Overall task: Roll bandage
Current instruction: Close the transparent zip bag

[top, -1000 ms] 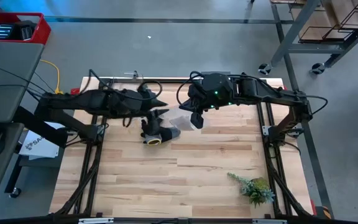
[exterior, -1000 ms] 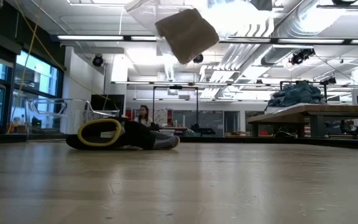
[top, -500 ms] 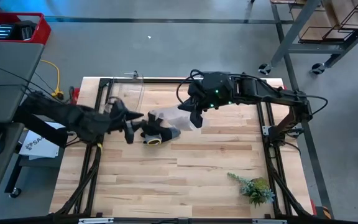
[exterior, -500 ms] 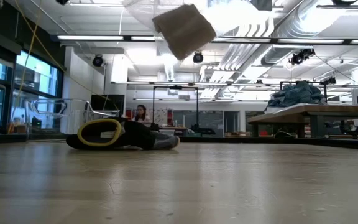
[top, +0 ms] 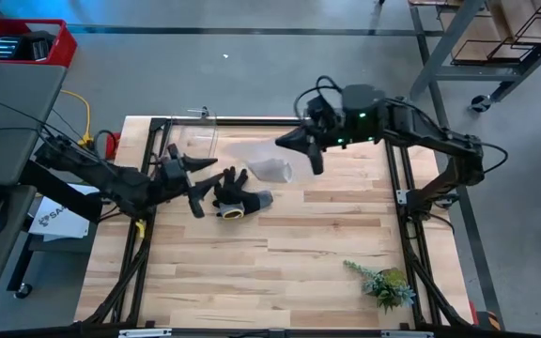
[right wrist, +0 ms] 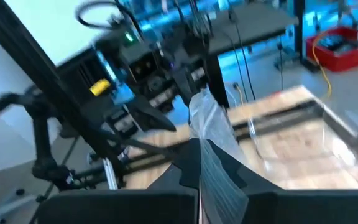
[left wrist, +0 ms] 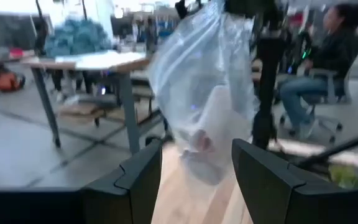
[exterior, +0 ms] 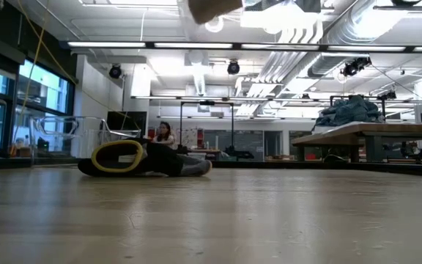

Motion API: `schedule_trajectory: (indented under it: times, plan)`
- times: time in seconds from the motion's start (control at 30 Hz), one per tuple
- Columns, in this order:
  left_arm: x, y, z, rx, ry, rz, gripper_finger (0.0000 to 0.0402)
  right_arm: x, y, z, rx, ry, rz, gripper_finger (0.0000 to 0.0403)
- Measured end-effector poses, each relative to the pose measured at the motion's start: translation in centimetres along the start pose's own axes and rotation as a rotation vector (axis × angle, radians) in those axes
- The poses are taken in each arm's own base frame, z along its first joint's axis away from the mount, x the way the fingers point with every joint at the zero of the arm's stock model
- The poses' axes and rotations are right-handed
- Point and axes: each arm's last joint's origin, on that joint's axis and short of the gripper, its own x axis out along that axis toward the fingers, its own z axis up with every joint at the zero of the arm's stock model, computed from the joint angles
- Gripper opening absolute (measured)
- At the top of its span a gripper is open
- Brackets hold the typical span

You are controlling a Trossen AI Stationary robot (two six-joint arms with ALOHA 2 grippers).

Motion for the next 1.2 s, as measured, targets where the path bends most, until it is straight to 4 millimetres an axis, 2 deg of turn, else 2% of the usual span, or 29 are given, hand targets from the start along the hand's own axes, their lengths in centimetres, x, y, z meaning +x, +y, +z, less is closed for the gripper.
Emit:
schedule_trajectory:
  times: [0.1,0.37,0.47,0.73,0.87,0.97,1.2]
  plan:
    - [0.4,0.0,0.8,-0.022,-0.065,-0.016,0.0191,-0.7,0.3,0.6,-0.008,-0.049,0.016,0.0]
    - [1.4,0.6,2.4,-0.042,-0.204,0.017,0.0191,-0.7,0.9,1.0,-0.017,-0.08,0.125,0.0]
    - [1.7,0.8,2.5,-0.048,-0.215,0.026,0.0191,-0.8,0.9,1.0,-0.017,-0.079,0.13,0.0]
    - [2.2,-0.2,2.2,-0.078,-0.227,-0.121,0.0191,-1.0,1.0,1.1,-0.02,-0.078,0.152,0.0]
    - [2.7,-0.7,2.0,-0.089,-0.238,-0.117,0.0191,-1.0,1.1,1.1,-0.025,-0.077,0.159,0.0]
    - [2.5,-0.5,2.6,-0.108,-0.29,-0.088,0.0191,-1.0,1.1,1.1,-0.025,-0.075,0.166,0.0]
    - [2.3,-0.2,2.8,-0.048,-0.297,-0.066,0.0191,-1.0,1.1,1.1,-0.029,-0.075,0.167,0.0]
